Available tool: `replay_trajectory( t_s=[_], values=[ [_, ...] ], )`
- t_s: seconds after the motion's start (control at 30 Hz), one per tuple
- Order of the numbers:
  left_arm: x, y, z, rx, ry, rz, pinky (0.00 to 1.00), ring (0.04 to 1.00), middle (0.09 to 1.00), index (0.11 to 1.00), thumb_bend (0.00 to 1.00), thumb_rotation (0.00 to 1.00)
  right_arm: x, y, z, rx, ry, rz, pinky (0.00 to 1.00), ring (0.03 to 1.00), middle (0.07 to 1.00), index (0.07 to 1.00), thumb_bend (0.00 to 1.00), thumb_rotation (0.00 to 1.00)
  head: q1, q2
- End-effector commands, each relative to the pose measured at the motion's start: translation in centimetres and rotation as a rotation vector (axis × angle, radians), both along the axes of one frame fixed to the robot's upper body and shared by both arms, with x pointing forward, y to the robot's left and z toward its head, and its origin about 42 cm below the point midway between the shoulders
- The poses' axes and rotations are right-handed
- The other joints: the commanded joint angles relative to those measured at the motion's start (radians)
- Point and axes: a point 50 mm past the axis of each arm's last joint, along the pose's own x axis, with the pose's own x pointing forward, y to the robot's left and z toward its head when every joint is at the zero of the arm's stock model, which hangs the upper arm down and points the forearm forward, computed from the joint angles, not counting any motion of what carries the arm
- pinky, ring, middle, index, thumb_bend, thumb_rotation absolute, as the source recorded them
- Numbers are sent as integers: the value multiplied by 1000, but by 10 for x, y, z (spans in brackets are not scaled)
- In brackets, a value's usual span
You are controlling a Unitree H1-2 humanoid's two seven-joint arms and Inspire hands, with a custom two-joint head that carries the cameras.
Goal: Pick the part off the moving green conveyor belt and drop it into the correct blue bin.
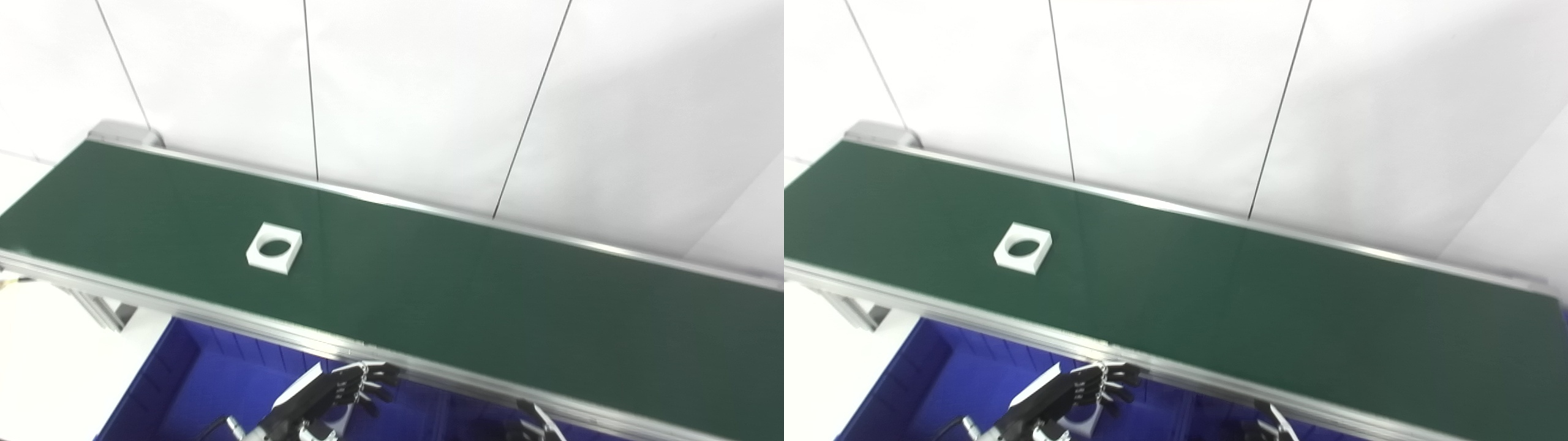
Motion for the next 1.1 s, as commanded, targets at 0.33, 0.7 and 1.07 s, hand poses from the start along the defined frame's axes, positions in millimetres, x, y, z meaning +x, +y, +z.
replay_trajectory(
  t_s=[0.33,0.7,1.07],
  values=[
    [36,-6,90,-133,-365,11,663,771,834,847,989,302,5,0,4,26,-91,3,659,739,777,878,847,44,-21,1],
    [75,7,155,43,-527,77,789,843,864,868,913,333,7,1,6,19,-108,6,639,730,768,872,840,57,-66,32],
    [139,31,161,347,-534,118,879,922,930,900,832,202,8,-4,12,44,-116,2,638,726,769,869,841,96,-134,107]
  ],
)
